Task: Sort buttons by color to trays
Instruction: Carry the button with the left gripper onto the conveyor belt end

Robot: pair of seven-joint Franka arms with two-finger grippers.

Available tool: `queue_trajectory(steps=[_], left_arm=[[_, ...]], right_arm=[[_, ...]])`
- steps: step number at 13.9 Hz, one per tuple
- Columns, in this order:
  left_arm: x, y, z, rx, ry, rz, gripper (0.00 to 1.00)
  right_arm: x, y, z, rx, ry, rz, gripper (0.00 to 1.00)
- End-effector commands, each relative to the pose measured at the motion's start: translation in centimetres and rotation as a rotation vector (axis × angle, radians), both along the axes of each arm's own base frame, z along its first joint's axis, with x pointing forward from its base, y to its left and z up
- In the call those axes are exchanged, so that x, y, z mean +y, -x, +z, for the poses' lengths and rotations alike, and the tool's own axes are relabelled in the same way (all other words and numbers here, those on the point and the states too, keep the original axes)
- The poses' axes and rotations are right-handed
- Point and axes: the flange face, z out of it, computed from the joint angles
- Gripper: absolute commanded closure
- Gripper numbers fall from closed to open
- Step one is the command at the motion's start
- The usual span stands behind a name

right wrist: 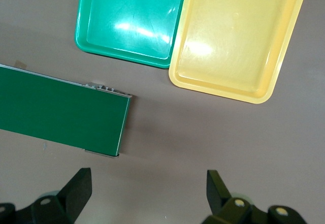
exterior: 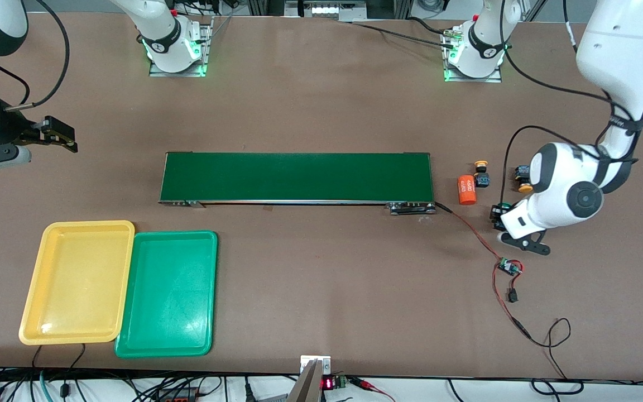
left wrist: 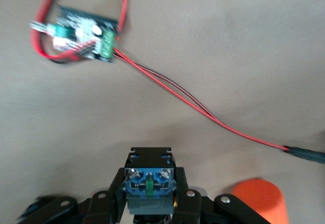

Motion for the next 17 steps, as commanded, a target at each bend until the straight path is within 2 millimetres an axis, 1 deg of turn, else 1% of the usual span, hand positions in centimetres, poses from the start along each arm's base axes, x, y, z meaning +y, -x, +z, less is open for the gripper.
queue_trajectory(steps=[1, 2, 3, 4, 5, 6, 7, 8, 9, 10, 11, 12, 13, 15, 17], left_arm=[[-3.3, 0.9, 6.5, -0.012, 0.048, -0.004, 1.0], [-4.4, 0.9, 7.8, -0.025, 0.072, 0.0, 1.0], [-7.0, 1.1, 8.8, -0.033, 0.107, -0.005, 1.0], [-9.3, 1.5, 9.2, -0.027, 0.143, 0.028, 1.0], [-11.8, 2.2, 9.0, -0.008, 0.157, 0.068, 1.0], [-15.2, 3.1, 8.9, 0.006, 0.146, 0.095, 1.0], [-18.7, 4.4, 8.5, 0.029, 0.127, 0.136, 0.99], [-20.8, 5.3, 8.4, 0.039, 0.114, 0.172, 0.99], [-22.3, 5.9, 8.3, 0.045, 0.106, 0.19, 0.99], [-23.5, 6.6, 8.1, 0.053, 0.099, 0.196, 0.99], [-24.2, 7.5, 7.3, 0.068, 0.087, 0.205, 0.99], [-24.3, 8.2, 6.3, 0.086, 0.075, 0.217, 0.99], [-24.1, 8.7, 5.4, 0.092, 0.068, 0.226, 0.99], [-23.8, 9.2, 4.6, 0.102, 0.062, 0.228, 0.99], [-23.8, 9.8, 3.4, 0.095, 0.063, 0.229, 0.98]], right_arm=[[-0.1, -0.4, 0.1, 0.011, -0.004, 0.007, 0.0], [-0.1, -0.4, 0.1, 0.012, -0.004, 0.008, 0.0], [-0.1, -0.3, 0.0, 0.018, -0.004, 0.01, 0.0], [-0.1, -0.3, -0.2, 0.029, -0.004, 0.009, 0.0], [-0.1, -0.3, -0.6, 0.044, -0.003, 0.009, 0.0], [-0.2, -0.5, -1.4, 0.063, -0.002, 0.009, 0.0], [-0.2, -0.5, -1.6, 0.075, -0.002, 0.007, 0.0], [-0.5, -0.5, -2.0, 0.087, 0.0, 0.006, 0.0], [-1.0, -0.5, -2.1, 0.091, -0.001, 0.013, 0.0], [-1.2, -0.6, -2.4, 0.096, 0.0, 0.035, 0.0], [-1.6, -0.6, -2.5, 0.1, -0.001, 0.057, 0.0], [-2.4, -0.6, -2.9, 0.111, -0.004, 0.07, 0.0], [-2.9, -0.6, -2.9, 0.113, -0.007, 0.081, 0.0], [-4.0, -0.6, -3.4, 0.122, -0.014, 0.065, 0.0], [-4.4, -0.6, -3.5, 0.123, -0.019, 0.078, 0.0]])
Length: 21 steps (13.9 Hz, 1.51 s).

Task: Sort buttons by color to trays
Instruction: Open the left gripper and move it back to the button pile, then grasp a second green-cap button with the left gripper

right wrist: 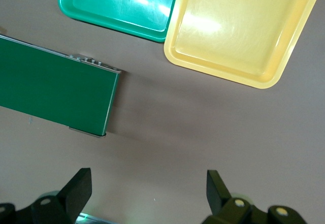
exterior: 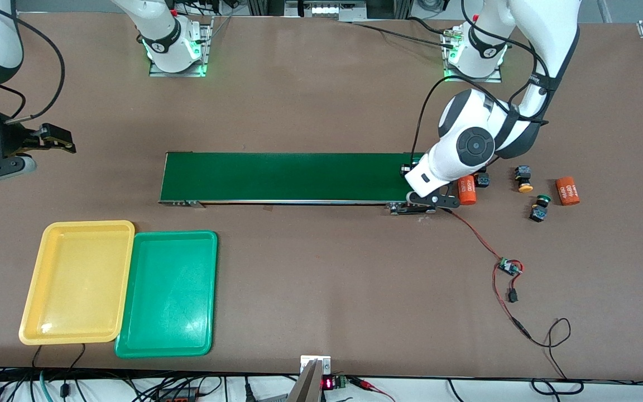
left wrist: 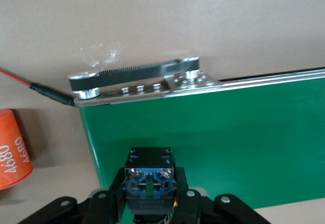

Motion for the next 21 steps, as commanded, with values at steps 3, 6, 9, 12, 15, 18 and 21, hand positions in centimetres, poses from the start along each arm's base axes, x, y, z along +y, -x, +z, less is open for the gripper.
queue_trajectory(steps=[3, 6, 9, 12, 15, 18, 21], left_arm=[[0.0, 0.5, -1.2, -0.038, 0.022, 0.023, 0.45], [0.0, -0.6, 2.1, -0.093, 0.04, 0.024, 0.0], [4.8, -2.7, 5.2, -0.157, 0.031, 0.101, 0.0], [14.5, -4.5, 2.6, -0.108, 0.003, 0.264, 0.0], [22.8, -5.2, -0.2, -0.082, 0.005, 0.252, 0.0], [29.8, -5.2, -1.7, -0.097, 0.025, 0.124, 0.0], [32.8, -5.8, -2.2, -0.118, 0.021, -0.069, 0.0]], right_arm=[[-1.1, -0.1, 0.3, 0.01, -0.012, 0.008, 0.0], [-1.8, 0.1, 0.1, 0.016, -0.013, -0.004, 0.0], [-2.2, 0.1, 0.0, 0.019, -0.013, -0.012, 0.0], [-2.8, 0.3, -0.3, 0.024, -0.025, 0.029, 0.0], [-3.1, 0.4, -0.6, 0.04, -0.028, 0.023, 0.0], [-3.5, 0.5, -0.7, 0.042, -0.063, 0.002, 0.0], [-4.5, 1.4, -1.5, 0.076, -0.134, -0.062, 0.0]])
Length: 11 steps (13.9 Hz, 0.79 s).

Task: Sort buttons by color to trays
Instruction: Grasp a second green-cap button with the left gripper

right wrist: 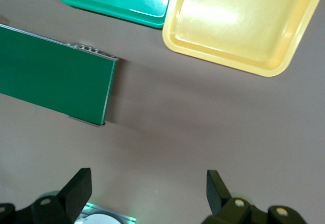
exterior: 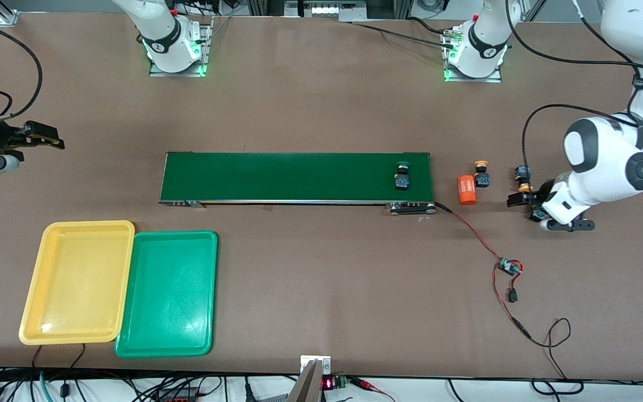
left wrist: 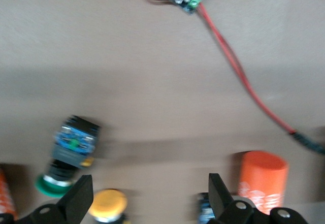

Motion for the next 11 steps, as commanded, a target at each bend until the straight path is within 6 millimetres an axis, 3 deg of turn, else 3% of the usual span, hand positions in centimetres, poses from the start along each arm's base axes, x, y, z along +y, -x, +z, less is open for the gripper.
queue_trajectory(steps=[1, 6, 11], left_arm=[[0.7, -1.0, -0.7, -0.017, 0.003, -0.18, 0.0], [3.9, -1.1, -3.6, -0.075, 0.016, -0.37, 0.0], [4.9, -1.2, -5.1, -0.107, 0.004, -0.388, 0.0]], right_arm=[[-1.1, 0.8, -0.4, 0.032, -0.06, -0.039, 0.0], [-0.3, 1.7, -0.6, 0.036, -0.043, -0.129, 0.0], [0.9, 3.5, -1.3, 0.01, -0.03, -0.189, 0.0]])
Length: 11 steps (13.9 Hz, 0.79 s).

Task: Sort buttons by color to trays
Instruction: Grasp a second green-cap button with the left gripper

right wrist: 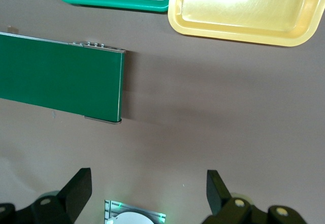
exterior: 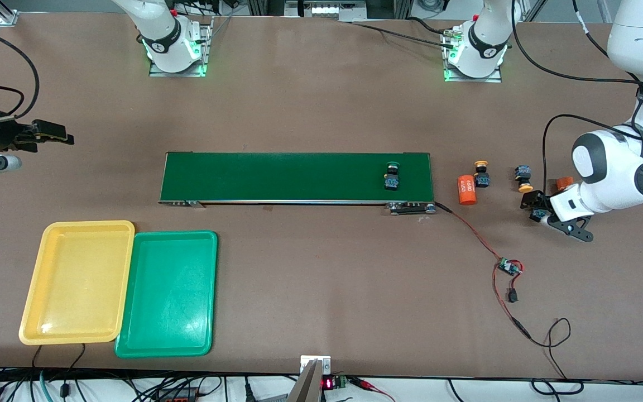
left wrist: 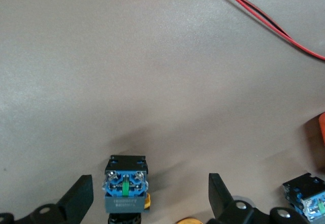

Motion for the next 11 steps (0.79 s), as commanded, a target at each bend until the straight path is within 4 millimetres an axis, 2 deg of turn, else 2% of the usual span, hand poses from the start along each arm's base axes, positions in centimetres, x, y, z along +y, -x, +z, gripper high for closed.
queue_trajectory(steps=[1, 3, 4, 9, 11], left_arm=[[1.2, -0.6, -1.1, -0.037, -0.013, -0.036, 0.0], [1.8, -0.2, -1.7, -0.027, -0.011, -0.025, 0.0], [1.8, -0.2, -1.8, -0.025, -0.01, -0.027, 0.0], [2.4, 0.5, -2.5, -0.004, -0.002, -0.044, 0.19], [2.3, 1.0, -2.8, 0.006, 0.001, -0.041, 0.27]], right_arm=[[2.4, 1.6, 0.5, -0.021, 0.009, -0.071, 0.0], [3.7, 1.8, 0.4, -0.009, 0.025, -0.103, 0.0], [3.7, 2.2, 0.3, -0.018, 0.024, -0.106, 0.0], [4.0, 7.1, -2.7, -0.082, 0.015, -0.12, 0.0], [4.1, 7.6, -2.9, -0.081, 0.014, -0.119, 0.0]])
